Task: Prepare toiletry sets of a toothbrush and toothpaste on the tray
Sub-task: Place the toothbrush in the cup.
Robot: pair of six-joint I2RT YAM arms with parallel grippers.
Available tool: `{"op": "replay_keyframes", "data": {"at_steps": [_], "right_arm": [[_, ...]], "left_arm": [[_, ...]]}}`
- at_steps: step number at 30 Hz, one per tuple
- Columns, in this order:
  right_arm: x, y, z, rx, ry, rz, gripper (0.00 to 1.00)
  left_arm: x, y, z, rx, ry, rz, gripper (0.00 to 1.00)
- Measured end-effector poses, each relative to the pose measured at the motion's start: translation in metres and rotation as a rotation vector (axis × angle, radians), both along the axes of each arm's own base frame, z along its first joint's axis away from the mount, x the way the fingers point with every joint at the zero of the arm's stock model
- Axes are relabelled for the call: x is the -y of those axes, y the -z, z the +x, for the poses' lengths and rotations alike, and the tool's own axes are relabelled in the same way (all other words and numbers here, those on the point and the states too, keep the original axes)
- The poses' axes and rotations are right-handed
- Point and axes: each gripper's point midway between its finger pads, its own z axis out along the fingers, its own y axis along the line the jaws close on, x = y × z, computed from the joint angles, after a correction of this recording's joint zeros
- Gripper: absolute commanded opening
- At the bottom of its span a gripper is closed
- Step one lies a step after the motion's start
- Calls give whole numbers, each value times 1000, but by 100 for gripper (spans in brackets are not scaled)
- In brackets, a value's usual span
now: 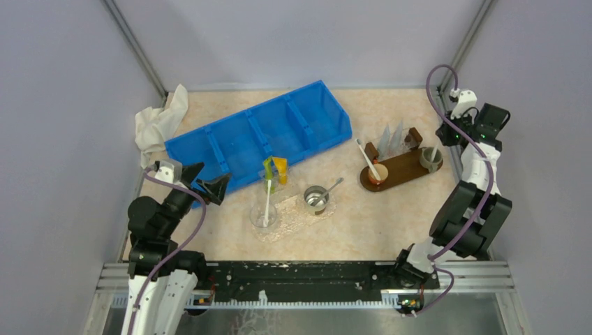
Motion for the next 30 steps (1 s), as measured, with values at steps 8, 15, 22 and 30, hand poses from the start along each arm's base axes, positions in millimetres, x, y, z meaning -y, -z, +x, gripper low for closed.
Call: {"op": "replay_keyframes", "data": {"at_steps": [8, 15, 22, 30], "right_arm": [[0, 6, 1, -9, -13, -7, 6], [1, 6, 1, -7, -24, -20, 7], [-2, 7, 2, -8, -43, -35, 10], [-6, 8, 2, -12, -59, -45, 10]], "left_arm": [[0, 0, 0, 0, 0, 0, 99], [0, 0, 0, 0, 0, 0, 99], [0, 0, 0, -2, 0, 0, 99], [0, 1, 1, -3, 0, 0, 99]]}}
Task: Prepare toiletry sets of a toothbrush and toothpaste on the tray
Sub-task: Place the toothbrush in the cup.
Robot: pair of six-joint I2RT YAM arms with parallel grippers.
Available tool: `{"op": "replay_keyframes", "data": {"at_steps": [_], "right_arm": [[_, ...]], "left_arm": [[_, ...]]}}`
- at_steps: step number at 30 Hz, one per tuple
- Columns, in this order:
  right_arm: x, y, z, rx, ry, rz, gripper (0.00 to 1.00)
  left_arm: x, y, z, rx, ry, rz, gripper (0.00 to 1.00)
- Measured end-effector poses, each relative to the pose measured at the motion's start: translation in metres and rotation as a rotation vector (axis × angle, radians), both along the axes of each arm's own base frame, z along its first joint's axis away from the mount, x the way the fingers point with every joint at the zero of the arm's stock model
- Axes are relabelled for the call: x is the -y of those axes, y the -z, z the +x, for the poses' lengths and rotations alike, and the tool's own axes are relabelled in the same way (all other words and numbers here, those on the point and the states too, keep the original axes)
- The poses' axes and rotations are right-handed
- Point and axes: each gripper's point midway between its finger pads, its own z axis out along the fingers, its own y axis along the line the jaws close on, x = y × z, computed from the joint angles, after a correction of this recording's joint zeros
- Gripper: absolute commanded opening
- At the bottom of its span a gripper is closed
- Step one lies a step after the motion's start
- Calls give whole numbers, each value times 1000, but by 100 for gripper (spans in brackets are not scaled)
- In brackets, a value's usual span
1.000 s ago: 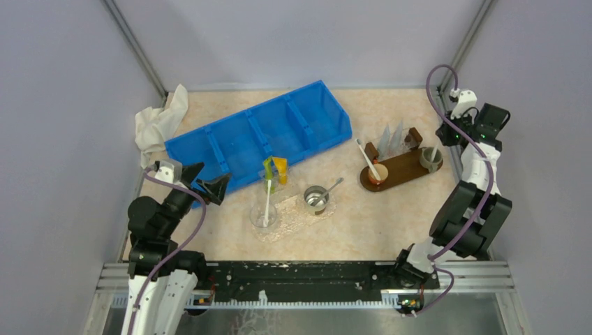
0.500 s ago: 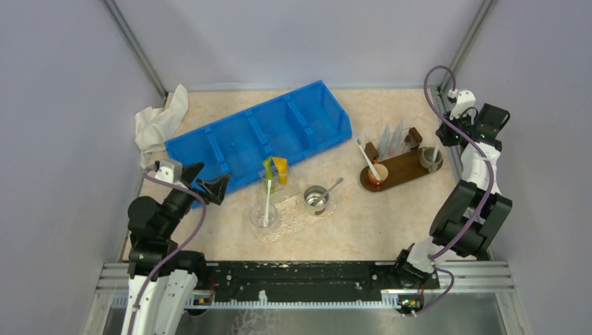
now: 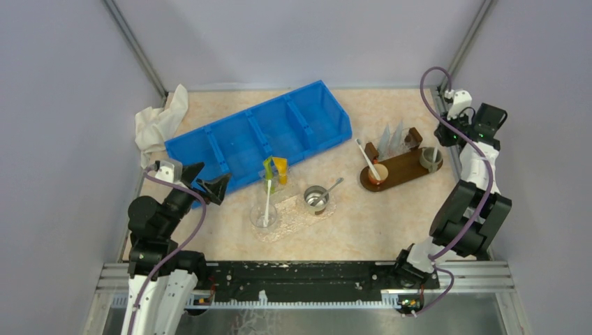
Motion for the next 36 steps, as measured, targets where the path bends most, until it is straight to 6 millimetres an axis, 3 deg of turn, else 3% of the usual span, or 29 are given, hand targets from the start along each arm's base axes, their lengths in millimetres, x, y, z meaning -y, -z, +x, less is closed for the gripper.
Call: {"op": "replay_keyframes", "data": {"at_steps": [18, 28, 36], "right_arm": [[-6, 4, 1, -16, -18, -38, 14], [-29, 5, 8, -19, -70, -52, 14], [-31, 9, 6, -30, -74, -47, 15]], "left_arm": [[0, 1, 1, -3, 0, 1, 99], [0, 1, 1, -2, -1, 1, 99], [0, 1, 1, -3, -1, 1, 99]]}}
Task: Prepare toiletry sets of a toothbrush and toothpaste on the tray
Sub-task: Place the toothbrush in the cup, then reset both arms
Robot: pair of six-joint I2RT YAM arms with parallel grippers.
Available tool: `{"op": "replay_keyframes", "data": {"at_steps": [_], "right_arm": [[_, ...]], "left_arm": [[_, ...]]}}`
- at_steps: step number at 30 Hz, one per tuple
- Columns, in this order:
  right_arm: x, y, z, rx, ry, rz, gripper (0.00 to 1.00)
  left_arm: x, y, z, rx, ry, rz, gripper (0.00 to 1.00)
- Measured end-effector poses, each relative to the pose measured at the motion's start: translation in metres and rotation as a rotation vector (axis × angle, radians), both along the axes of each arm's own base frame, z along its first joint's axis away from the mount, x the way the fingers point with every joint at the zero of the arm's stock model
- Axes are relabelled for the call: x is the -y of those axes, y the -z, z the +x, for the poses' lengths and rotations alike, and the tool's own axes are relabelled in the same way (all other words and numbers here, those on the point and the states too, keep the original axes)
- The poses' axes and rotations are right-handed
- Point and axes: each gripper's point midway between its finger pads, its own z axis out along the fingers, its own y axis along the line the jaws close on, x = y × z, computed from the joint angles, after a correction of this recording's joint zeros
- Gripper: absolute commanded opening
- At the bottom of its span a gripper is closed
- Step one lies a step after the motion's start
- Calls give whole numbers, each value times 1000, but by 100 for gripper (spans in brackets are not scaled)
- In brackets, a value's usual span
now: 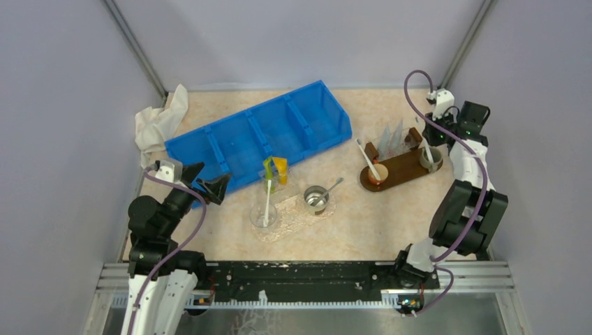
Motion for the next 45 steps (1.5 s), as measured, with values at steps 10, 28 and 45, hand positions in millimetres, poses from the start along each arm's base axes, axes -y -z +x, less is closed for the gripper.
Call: {"op": "replay_keyframes", "data": {"at_steps": [10, 28, 45], "right_arm": [[-11, 2, -17, -13, -8, 30, 24], [-100, -267, -97, 483, -128, 270, 99], [-163, -414, -203, 648, -228, 406, 99]], "left_arm": [[0, 0, 0, -1, 0, 0, 99], [15, -110, 20, -44, 54, -142, 99], [24, -294, -49, 261, 196, -197, 99]]}}
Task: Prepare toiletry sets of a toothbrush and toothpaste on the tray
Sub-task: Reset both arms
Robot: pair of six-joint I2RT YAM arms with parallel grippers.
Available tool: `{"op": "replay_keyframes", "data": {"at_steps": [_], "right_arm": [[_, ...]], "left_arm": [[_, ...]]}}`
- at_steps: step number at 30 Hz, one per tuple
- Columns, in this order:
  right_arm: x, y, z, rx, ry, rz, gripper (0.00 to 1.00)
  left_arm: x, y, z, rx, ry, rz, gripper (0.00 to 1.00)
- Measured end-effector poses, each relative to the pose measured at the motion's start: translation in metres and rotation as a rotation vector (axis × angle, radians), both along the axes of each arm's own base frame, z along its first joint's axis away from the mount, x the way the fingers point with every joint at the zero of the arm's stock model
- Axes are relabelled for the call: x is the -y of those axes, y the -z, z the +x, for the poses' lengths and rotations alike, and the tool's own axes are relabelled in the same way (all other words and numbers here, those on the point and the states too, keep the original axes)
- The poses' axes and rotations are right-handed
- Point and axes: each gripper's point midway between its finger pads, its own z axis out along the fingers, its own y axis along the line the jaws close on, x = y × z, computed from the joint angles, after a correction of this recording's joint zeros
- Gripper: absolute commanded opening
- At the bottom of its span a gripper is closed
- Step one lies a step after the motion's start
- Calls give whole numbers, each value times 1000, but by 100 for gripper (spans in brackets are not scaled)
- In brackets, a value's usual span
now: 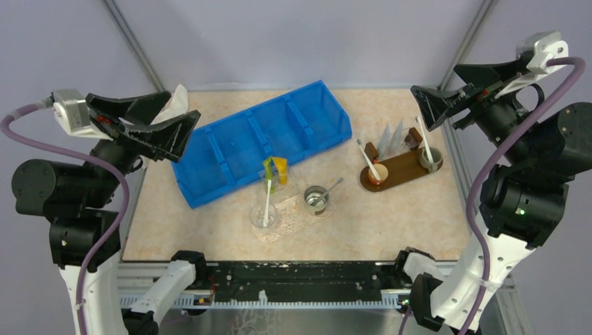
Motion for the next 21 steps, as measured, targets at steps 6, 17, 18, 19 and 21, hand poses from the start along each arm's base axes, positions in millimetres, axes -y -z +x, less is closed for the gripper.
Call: {"op": "replay_keyframes", "data": {"at_steps": [6, 17, 18, 19, 21], "right_arm": [[-6, -5, -19, 25, 16, -19, 99], [7, 15, 2, -56, 49, 36, 99], [7, 16, 2, -61, 50, 40, 99], [8, 17, 4, -66, 51, 45, 99], [9, 20, 7, -75, 51, 54, 99]], "left_arm": [[2, 10, 8, -50, 5, 5, 99], [2, 14, 10, -64, 1, 18, 99], [2, 15, 10, -63, 0, 21, 99], [2, 15, 10, -64, -1, 23, 99], [2, 16, 10, -64, -3, 27, 99]]}}
